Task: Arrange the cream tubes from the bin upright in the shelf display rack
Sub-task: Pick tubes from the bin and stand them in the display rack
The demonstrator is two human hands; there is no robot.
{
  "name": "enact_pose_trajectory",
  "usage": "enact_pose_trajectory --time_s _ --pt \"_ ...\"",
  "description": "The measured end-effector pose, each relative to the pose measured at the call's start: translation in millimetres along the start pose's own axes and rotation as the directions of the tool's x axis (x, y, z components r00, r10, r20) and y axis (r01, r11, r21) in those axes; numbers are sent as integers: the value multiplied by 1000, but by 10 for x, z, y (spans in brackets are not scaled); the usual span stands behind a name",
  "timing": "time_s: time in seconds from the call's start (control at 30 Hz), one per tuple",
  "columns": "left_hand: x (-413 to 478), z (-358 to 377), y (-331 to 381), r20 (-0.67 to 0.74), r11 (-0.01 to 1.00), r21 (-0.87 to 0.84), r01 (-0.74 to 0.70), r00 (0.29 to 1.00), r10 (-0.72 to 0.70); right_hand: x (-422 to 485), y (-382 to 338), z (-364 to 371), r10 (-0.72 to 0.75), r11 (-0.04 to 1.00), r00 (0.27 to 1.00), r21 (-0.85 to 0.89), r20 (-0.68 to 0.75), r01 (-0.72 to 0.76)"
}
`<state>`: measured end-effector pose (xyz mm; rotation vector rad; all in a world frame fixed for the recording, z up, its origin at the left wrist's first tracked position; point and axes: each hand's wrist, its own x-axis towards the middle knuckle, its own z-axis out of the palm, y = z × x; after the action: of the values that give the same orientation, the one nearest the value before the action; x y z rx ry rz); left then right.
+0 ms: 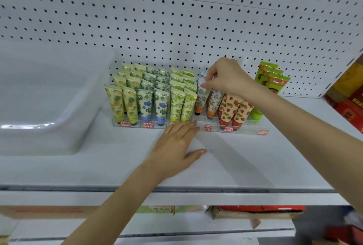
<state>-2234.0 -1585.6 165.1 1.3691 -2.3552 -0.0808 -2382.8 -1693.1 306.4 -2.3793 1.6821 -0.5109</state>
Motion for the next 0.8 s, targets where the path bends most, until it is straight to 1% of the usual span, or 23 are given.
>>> enact_pose_trajectory --time_s 0.23,0.53,0.8 --pt "2 14 -9 -7 1000 -9 5 1000 -5 30 48 99 8 999 999 -51 31 -6" --pt "4 18 -11 -12 1000 -12 3 1000 -3 43 97 93 -42 988 998 -149 36 47" --pt "0 12 -13 -10 1000 -27 2 1000 -3 48 132 117 -55 986 998 -159 33 60"
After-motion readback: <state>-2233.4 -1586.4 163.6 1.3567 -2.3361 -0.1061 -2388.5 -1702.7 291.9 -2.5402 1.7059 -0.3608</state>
